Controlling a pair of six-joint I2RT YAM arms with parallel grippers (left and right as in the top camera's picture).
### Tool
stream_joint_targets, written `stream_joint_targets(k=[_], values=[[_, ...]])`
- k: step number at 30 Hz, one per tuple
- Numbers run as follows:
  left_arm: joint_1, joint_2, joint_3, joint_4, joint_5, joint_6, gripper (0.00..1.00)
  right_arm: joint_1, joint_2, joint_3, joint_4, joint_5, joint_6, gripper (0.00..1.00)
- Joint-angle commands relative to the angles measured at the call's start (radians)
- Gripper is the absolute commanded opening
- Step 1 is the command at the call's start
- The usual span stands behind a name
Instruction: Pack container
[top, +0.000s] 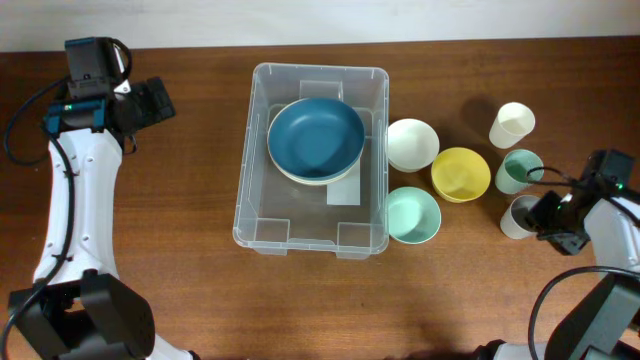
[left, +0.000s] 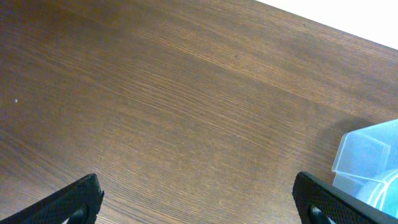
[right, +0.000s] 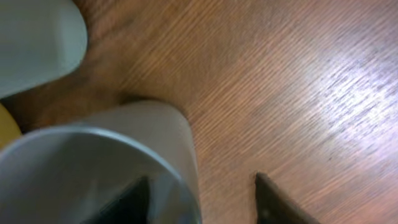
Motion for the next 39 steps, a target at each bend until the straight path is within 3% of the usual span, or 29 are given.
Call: stream_joint_targets(k=[1, 4, 39], values=[[0.002, -0.012, 0.016, 0.000, -0.004, 0.002, 1.00, -0.004, 0.000, -0.008, 0.012, -0.006, 0.003, 0.24], [0.002, -0.012, 0.016, 0.000, -0.004, 0.002, 1.00, -0.003, 0.000, -0.015, 0.016, -0.009, 0.003, 0.04], [0.002, -0.012, 0.016, 0.000, -0.004, 0.002, 1.00, -0.004, -0.102, 0.070, -0.081, -0.027, 0.003, 0.04]])
